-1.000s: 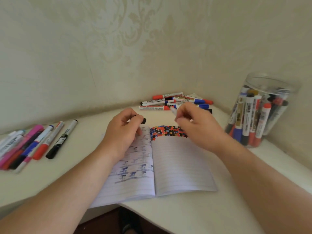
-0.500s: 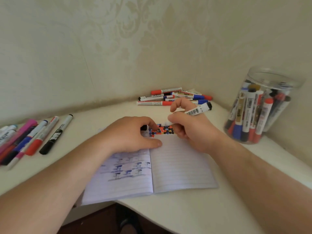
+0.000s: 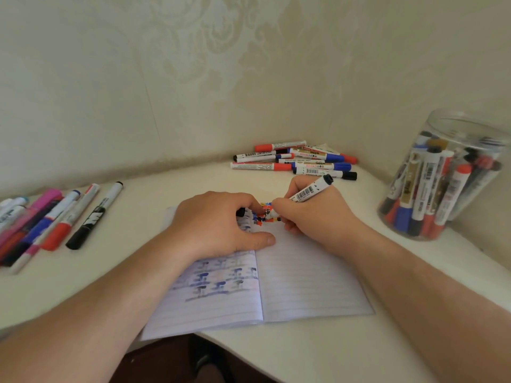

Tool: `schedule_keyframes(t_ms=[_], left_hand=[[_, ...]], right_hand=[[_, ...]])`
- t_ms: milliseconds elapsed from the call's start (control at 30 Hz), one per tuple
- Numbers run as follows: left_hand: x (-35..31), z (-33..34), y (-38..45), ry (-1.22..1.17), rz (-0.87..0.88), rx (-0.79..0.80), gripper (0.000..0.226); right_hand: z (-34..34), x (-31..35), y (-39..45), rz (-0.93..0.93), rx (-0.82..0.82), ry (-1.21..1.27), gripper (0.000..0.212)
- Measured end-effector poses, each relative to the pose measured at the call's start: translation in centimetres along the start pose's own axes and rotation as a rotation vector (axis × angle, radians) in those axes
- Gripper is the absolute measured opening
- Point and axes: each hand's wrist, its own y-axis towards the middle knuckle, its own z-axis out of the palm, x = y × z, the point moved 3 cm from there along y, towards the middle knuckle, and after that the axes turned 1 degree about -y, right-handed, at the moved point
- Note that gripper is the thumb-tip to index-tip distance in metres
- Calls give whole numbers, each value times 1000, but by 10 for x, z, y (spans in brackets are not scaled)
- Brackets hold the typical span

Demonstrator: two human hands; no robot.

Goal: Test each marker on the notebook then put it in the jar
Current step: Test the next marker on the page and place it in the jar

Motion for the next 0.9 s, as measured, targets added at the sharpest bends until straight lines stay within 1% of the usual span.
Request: schedule_keyframes(t_ms=[200,567,733,900], left_hand=[[1,2,2,15,7,-5,64],[1,3,2,34,10,-3,63],[1,3,3,32,14,6,64],[2,3,2,26,14,-4,62]], right_hand=[[2,1,1,1,19,55,22],[3,-2,2,-18,5,-47,25],[1,-1,1,8,9,65,23],[4,0,0,-12,20,-7,24]])
